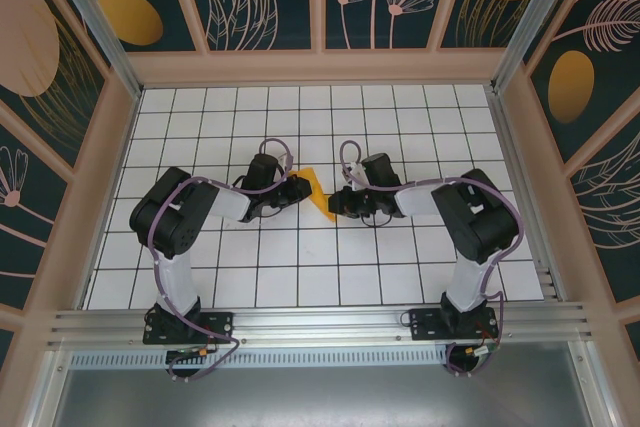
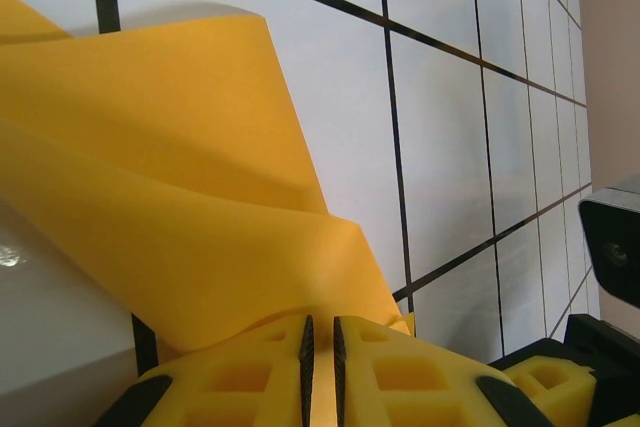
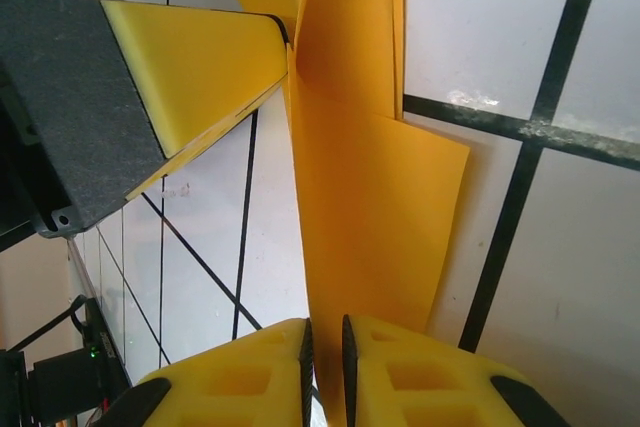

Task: Fold a paper plane with a square sheet of paper (pick it up from the middle)
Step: Fold the wing for the fifth time at the center of the table.

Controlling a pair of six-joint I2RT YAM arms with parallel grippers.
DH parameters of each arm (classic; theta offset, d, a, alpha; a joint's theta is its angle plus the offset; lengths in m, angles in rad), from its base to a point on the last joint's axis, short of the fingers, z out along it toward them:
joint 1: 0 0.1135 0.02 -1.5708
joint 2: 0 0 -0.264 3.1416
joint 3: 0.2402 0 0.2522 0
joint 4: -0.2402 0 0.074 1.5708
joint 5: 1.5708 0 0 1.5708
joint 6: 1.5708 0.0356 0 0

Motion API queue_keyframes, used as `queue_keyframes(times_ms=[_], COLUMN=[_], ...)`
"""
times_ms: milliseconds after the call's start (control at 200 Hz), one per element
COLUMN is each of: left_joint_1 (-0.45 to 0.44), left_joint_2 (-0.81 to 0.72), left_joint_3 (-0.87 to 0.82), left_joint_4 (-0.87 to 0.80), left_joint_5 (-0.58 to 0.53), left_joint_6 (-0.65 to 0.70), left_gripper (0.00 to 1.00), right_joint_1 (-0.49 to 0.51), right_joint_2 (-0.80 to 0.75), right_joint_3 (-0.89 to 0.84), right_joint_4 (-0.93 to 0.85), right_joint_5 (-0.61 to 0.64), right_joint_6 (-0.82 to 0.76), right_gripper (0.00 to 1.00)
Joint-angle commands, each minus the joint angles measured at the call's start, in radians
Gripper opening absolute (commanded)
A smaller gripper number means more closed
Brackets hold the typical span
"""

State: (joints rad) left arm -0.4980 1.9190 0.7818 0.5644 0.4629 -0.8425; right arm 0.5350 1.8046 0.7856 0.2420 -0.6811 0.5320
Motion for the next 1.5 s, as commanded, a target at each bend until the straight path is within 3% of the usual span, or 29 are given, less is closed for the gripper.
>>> queue_keyframes(times_ms=[0, 450, 736, 1281, 1491], left_joint_1=[-0.007, -0.006, -0.006, -0.007, -0.007], left_joint_2=[0.015, 0.006, 0.007, 0.009, 0.007], left_joint_3=[-0.010, -0.017, -0.015, -0.012, -0.010], left_joint_4=[0.002, 0.005, 0.000, -0.010, -0.015], left_joint_5=[-0.016, -0.017, -0.020, -0.024, -0.027], left_joint_6=[-0.008, -0.013, -0.009, -0.007, -0.007], left_gripper=[0.18, 0.18, 0.18, 0.18, 0.18], right_joint_1=[0.006, 0.043, 0.046, 0.059, 0.045], right_joint_2=[-0.027, 0.040, -0.005, -0.009, -0.150], right_joint_3=[0.003, 0.025, 0.021, -0.005, -0.004], right_joint_4=[-0.039, -0.088, -0.111, -0.152, -0.130], right_joint_5=[0.013, 0.046, 0.051, 0.064, 0.160], right_joint_6=[-0.033, -0.066, -0.073, -0.070, -0.057], right_gripper=[0.15, 0.14, 0.19, 0.16, 0.27])
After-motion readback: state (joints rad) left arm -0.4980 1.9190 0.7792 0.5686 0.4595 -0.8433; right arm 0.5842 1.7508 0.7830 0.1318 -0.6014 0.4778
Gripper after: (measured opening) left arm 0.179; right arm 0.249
